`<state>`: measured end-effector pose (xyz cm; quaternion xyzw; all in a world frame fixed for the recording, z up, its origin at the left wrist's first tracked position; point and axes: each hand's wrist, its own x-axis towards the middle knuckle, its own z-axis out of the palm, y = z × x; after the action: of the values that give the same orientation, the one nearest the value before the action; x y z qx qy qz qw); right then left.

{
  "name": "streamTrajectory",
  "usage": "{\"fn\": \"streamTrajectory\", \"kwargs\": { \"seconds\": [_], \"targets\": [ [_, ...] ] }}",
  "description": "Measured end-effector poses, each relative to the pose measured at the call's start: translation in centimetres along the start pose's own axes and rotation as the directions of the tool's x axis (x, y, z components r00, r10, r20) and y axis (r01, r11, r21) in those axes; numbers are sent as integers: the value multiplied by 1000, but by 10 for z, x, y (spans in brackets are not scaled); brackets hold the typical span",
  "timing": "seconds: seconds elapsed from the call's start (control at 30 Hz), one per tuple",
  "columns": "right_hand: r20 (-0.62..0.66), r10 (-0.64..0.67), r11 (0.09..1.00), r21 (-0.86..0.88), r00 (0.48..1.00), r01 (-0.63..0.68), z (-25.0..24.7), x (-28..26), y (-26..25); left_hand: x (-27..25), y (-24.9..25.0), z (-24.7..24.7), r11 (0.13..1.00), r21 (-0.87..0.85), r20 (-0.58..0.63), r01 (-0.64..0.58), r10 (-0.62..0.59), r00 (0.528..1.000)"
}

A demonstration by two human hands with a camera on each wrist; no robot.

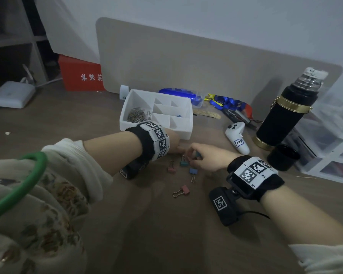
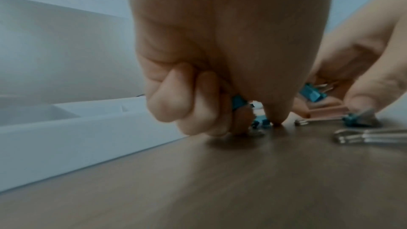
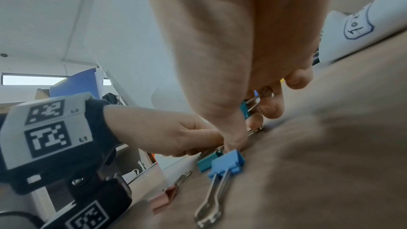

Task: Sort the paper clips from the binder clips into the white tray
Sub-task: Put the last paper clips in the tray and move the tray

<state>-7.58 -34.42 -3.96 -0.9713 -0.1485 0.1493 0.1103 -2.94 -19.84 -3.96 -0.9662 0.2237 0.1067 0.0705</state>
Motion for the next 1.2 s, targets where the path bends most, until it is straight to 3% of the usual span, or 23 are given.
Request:
{"fn": "streamTrajectory", "kwargs": {
  "seconds": [0.1,0.27,0.37,0.43,0.53,0.63,0.73,0.83,0.93,1.0,1.1,1.17,1.2],
  "targets": [
    [-9,16,1000,-6,1000,-16,2,1,2,3,3,-3,1000,15,47,-23,23,999],
    [-45,68,998,-10,997,-69,-1,-1,-1,-1,7,-8,986,137,-26,-91,95,995],
    [-88,76,995,67,993,-70,-8,-7,-7,0,11,-10,966,226,78,-126,111,991],
    [-73,63,971,237,995,-44,-13,-10,-10,3,9,-8,956,260,116,-140,112,987],
    [-8,65,816,576,998,-49,-16,-15,-15,0,9,-11,950,277,67,-145,132,989],
    [65,97,551,828,993,-108,-15,-12,-17,-1,7,-11,952,255,-12,-169,178,984],
    [124,129,344,925,984,-161,-17,-8,-17,-3,4,-11,953,257,-54,-161,181,982],
    [104,95,108,988,990,-114,-19,-5,-13,-2,4,-13,967,226,-37,-120,132,991],
    [35,84,-19,999,996,-33,-19,-4,-12,-4,5,-16,979,182,-37,-89,97,995],
    [24,101,-14,1000,995,-23,-21,-4,-12,-5,3,-20,991,122,-71,-53,62,996],
    [37,128,92,994,991,-49,-19,-2,-12,-7,-7,-26,999,-32,-91,-5,2,996],
    [31,156,245,967,987,-69,-16,2,-11,-10,-16,-28,991,-128,-127,-26,10,992],
    [19,169,370,926,985,-81,-14,2,-11,-13,-20,-28,987,-155,-139,-45,23,990]
  ]
}}
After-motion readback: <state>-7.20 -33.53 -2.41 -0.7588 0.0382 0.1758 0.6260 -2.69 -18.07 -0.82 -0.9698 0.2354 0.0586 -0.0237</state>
